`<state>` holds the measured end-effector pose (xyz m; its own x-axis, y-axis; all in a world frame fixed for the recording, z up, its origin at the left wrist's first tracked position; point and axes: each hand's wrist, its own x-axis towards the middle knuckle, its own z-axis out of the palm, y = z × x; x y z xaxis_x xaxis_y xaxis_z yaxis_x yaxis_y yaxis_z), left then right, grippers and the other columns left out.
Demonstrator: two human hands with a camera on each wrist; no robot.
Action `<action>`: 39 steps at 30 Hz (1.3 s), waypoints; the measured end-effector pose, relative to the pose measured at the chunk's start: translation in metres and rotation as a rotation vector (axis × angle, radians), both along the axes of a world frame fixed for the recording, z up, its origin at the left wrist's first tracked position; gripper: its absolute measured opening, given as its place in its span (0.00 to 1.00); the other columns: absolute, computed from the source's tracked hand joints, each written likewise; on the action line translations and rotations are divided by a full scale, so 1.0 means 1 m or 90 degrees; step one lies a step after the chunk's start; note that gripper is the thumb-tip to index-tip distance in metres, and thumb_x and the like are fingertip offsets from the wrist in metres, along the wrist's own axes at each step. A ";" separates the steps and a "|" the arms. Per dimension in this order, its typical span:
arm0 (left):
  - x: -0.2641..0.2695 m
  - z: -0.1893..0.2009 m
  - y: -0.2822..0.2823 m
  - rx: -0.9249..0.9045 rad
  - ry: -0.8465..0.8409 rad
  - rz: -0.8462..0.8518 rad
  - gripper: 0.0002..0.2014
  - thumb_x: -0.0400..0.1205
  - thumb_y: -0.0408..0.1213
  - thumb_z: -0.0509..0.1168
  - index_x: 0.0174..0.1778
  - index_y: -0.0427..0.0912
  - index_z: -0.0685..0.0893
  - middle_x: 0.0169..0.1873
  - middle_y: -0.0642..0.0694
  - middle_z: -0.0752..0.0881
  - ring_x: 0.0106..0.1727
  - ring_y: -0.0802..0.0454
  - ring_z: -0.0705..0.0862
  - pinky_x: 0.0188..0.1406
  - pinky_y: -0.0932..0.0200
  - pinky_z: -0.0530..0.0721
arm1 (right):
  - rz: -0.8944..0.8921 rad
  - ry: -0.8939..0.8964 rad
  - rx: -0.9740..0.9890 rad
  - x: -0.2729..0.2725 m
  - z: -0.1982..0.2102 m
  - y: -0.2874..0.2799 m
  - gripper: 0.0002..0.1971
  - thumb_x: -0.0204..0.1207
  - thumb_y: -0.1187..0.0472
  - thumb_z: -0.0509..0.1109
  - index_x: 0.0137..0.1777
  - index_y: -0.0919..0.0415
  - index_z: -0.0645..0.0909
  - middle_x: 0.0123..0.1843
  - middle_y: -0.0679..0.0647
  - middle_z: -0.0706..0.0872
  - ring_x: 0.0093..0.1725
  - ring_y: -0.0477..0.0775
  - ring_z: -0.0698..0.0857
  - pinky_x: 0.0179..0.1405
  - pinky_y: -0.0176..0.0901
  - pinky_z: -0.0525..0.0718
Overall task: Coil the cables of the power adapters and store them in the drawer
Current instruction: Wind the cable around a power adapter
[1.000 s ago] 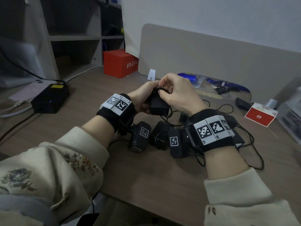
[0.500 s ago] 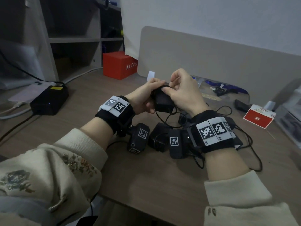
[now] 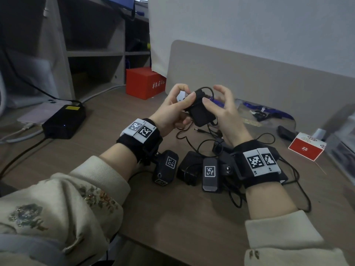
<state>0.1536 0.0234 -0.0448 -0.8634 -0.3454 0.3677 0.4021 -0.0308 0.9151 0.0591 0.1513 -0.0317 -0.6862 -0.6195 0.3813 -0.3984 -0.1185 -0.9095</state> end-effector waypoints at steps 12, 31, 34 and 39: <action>-0.002 0.002 -0.002 0.005 0.074 0.059 0.06 0.89 0.36 0.60 0.46 0.48 0.74 0.36 0.48 0.85 0.20 0.56 0.78 0.17 0.67 0.64 | 0.080 0.054 0.015 0.002 -0.006 0.001 0.45 0.72 0.62 0.79 0.79 0.34 0.56 0.75 0.63 0.76 0.59 0.59 0.88 0.43 0.58 0.91; -0.001 0.002 -0.005 0.031 0.082 0.053 0.07 0.87 0.34 0.62 0.42 0.44 0.78 0.34 0.48 0.84 0.18 0.57 0.75 0.17 0.67 0.71 | 0.102 0.112 0.031 0.013 0.001 0.005 0.41 0.73 0.64 0.79 0.75 0.33 0.60 0.65 0.62 0.83 0.51 0.57 0.91 0.31 0.52 0.90; 0.000 0.002 -0.005 0.035 0.077 0.048 0.08 0.87 0.35 0.63 0.41 0.45 0.78 0.34 0.48 0.83 0.18 0.57 0.74 0.17 0.67 0.70 | 0.108 0.158 0.018 0.014 0.001 0.004 0.43 0.72 0.62 0.80 0.74 0.27 0.58 0.76 0.58 0.74 0.59 0.56 0.88 0.36 0.44 0.90; 0.000 0.003 -0.005 0.041 0.068 0.051 0.08 0.86 0.35 0.63 0.40 0.45 0.78 0.33 0.48 0.82 0.18 0.56 0.74 0.17 0.67 0.69 | 0.109 0.175 0.042 0.013 0.000 0.003 0.41 0.72 0.59 0.79 0.76 0.28 0.61 0.73 0.56 0.77 0.61 0.57 0.87 0.38 0.48 0.91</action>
